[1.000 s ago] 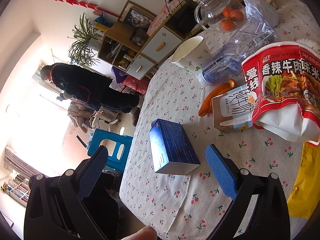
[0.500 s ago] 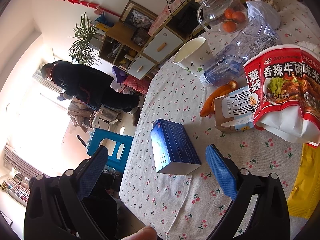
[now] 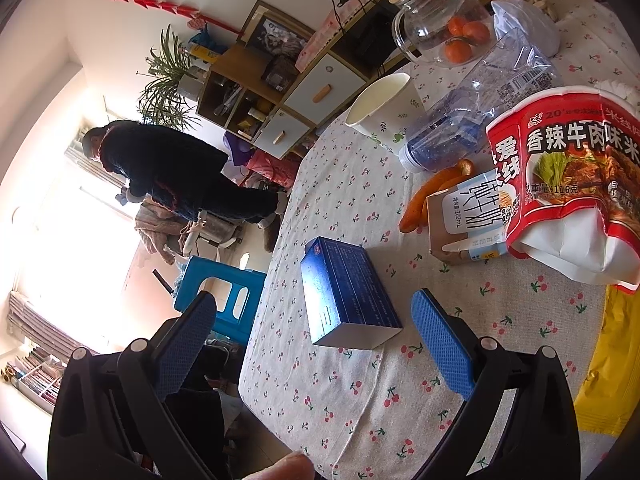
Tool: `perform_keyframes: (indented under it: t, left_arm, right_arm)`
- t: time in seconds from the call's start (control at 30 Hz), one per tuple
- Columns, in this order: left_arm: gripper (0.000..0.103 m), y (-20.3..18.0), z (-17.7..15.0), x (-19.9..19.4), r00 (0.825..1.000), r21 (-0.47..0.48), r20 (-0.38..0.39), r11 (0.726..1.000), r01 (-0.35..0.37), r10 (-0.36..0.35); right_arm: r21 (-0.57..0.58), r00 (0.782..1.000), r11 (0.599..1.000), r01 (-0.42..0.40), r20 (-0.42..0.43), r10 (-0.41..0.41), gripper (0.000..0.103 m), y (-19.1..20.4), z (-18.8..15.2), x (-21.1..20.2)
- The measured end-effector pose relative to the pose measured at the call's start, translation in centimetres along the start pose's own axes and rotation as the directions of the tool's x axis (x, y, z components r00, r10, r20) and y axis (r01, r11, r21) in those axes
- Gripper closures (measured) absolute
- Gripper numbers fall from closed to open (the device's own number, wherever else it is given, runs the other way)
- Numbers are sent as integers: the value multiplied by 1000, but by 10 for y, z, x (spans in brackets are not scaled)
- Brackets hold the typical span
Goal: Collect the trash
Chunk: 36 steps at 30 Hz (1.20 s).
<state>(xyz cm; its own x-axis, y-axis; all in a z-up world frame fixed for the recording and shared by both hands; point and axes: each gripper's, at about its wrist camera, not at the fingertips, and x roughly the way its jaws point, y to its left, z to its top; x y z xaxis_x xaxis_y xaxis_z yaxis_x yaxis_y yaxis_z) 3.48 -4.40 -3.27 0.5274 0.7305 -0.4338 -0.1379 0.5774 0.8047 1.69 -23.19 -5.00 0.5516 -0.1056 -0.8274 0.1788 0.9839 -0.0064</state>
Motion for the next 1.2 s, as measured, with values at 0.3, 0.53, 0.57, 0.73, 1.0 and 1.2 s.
perform_keyframes:
  t: [0.3,0.53,0.57,0.73,1.0,1.2]
  left_arm:
    - [8,-2,-1,0,1000,6,0,1000,1,-1]
    - [8,-6,-1,-1,1000,11,-1,1000,8,-8]
    - [8,-7,-1,-1,1000,11,-2,1000,8,-8]
    - [8,-7,-2,0,1000,8,-8,1000,23,-23]
    - [8,-5,-2,1,999,3,-20,999,49,-49]
    - [8,-5,-1,2,999,3,-19,999,50,-50]
  right_arm:
    - [-1,1000,1000,-1,-4,1,7,0,0,0]
    - [0,1000,1000,-2,-5,2,7,1,0,1]
    - [0,1000,1000,-1,-4,1,7,1,0,1]
    - [2,1000,1000,-2,-4,2,7,0,0,1]
    - [2,1000,1000,-7,-1,7,7,2,0,1]
    - [4,1000,1000,-9,1,9,7,1,0,0]
